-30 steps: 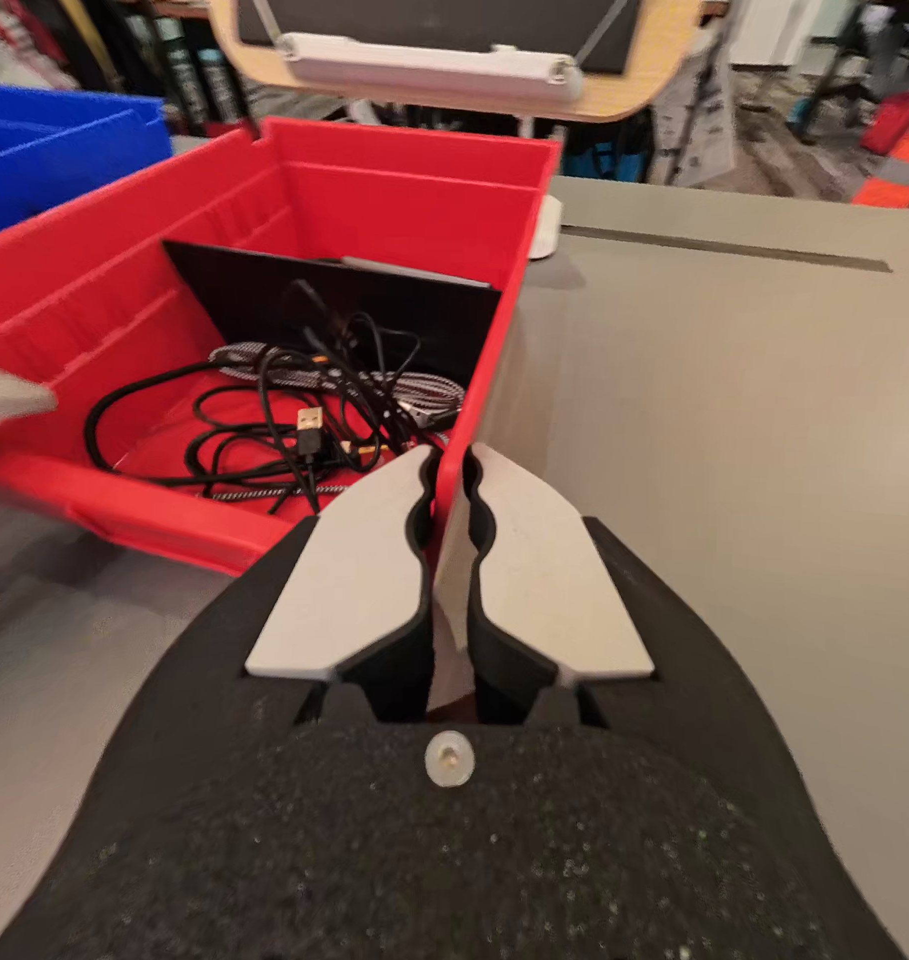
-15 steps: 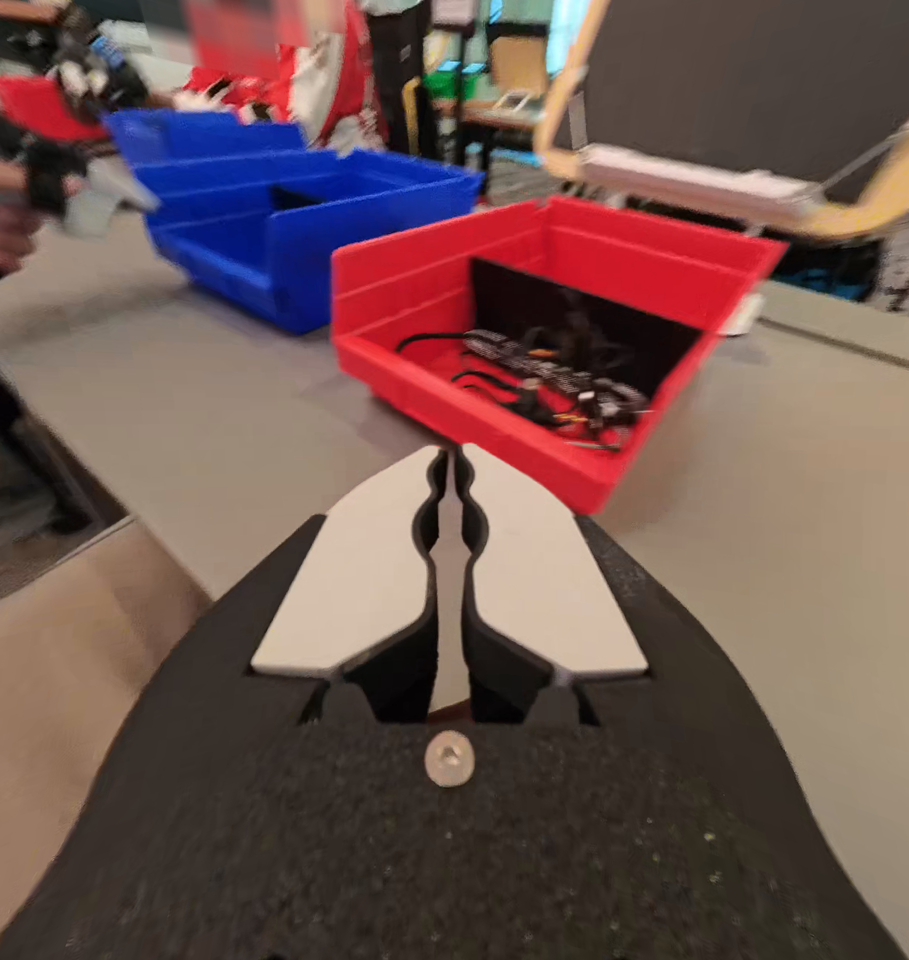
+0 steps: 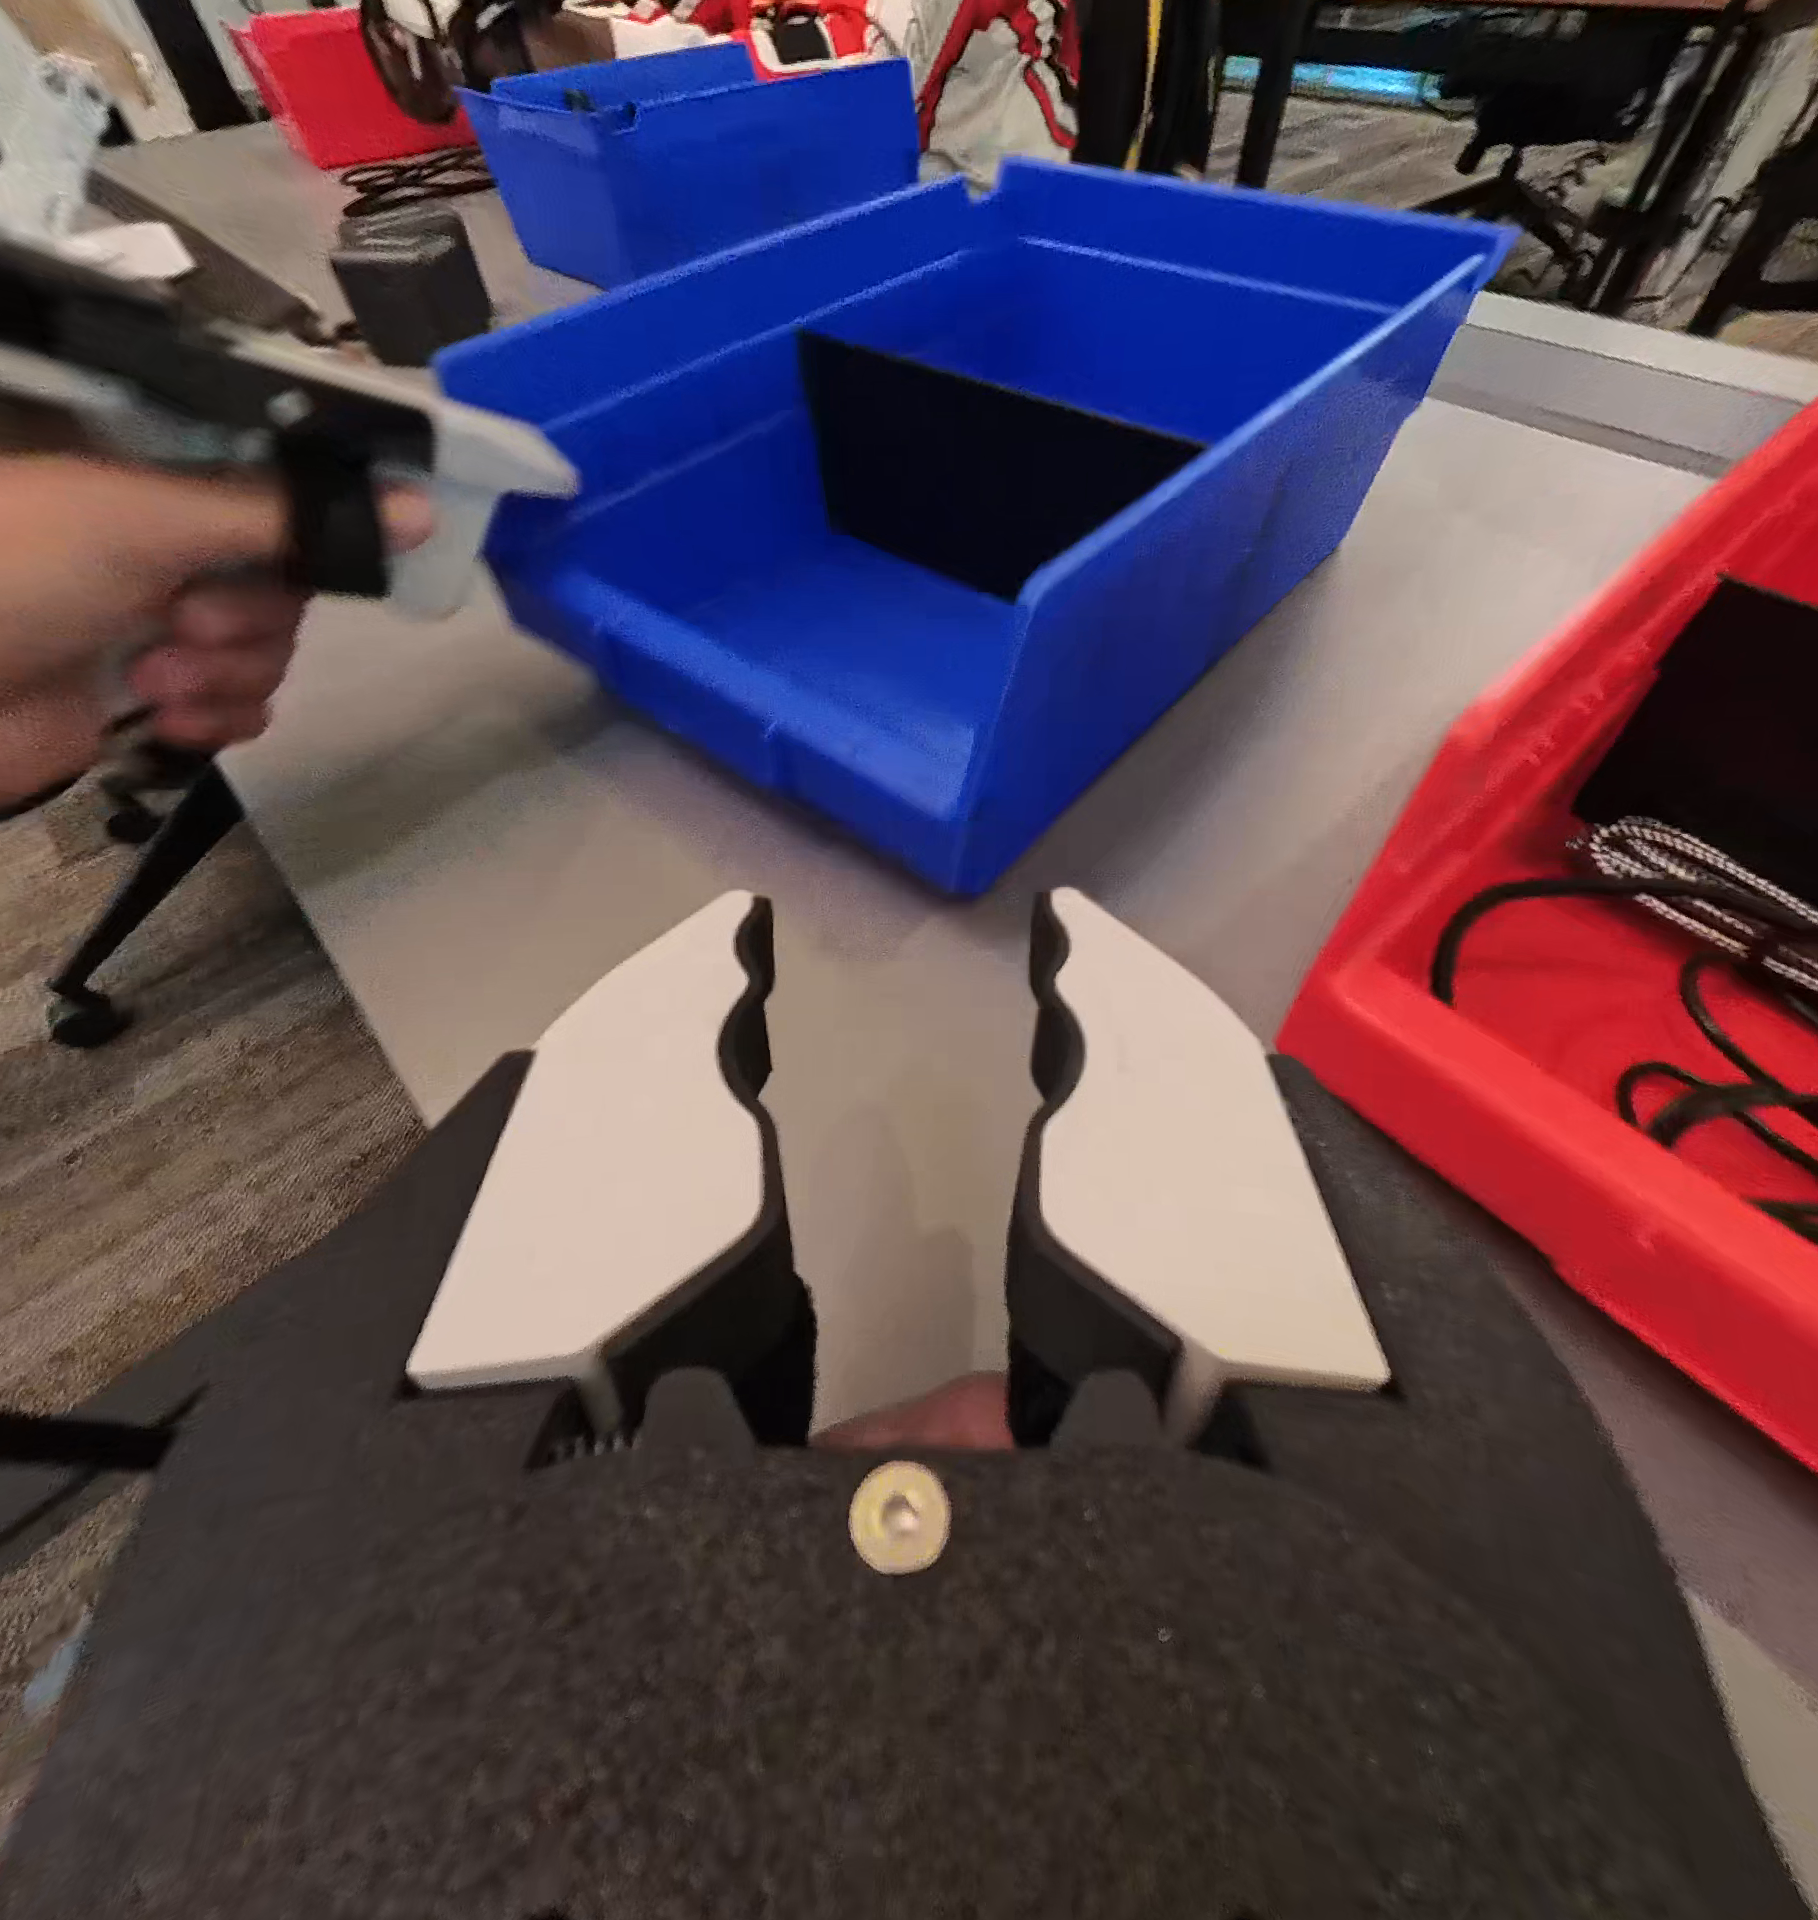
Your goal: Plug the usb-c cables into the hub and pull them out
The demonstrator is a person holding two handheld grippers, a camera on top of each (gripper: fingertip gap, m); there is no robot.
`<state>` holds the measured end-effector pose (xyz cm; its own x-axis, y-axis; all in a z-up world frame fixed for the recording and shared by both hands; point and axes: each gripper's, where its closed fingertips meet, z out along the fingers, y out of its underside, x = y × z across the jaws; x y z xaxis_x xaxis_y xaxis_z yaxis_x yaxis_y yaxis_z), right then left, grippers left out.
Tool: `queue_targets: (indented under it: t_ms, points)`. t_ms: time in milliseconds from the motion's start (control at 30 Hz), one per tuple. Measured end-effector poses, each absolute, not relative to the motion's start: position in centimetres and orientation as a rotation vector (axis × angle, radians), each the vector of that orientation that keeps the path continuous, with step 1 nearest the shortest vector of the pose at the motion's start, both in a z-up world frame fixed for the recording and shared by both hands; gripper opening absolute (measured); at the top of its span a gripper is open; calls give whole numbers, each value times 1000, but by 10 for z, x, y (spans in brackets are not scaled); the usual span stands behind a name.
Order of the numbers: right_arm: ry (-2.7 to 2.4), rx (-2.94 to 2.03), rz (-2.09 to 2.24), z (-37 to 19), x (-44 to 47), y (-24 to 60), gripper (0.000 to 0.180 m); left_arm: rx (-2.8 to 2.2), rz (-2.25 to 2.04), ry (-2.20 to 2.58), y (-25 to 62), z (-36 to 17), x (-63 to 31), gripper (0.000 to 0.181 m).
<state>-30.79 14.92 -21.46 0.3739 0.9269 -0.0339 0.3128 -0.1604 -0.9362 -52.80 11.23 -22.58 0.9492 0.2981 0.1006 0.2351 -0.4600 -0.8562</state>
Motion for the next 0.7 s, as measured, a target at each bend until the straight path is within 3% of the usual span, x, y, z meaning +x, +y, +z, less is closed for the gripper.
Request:
queue_targets:
  t_ms: [200, 267, 300, 367, 400, 700]
  points:
    - [-1104, -1838, 817, -239, -344, 139, 48, -2031, 158, -468, 40, -225, -487, 3]
    - [-1102, -1847, 801, -240, -344, 135, 59, -2021, 144, -495, 24, -225, -473, 5]
    - [-1085, -1840, 786, -237, -342, 135, 53, -2019, 166, -505, 17, -225, -469, 6]
    - [-1012, -1772, 748, -222, -335, 140, 16, -2021, 281, -527, 3, -225, -466, 5]
    - [-1021, -1717, 730, -214, -334, 139, 10, -2012, 334, -526, -2, -223, -463, 5]
    - [-908, -1578, 683, -160, -297, 158, 4, -1853, 536, -400, 6, -162, -418, 5]
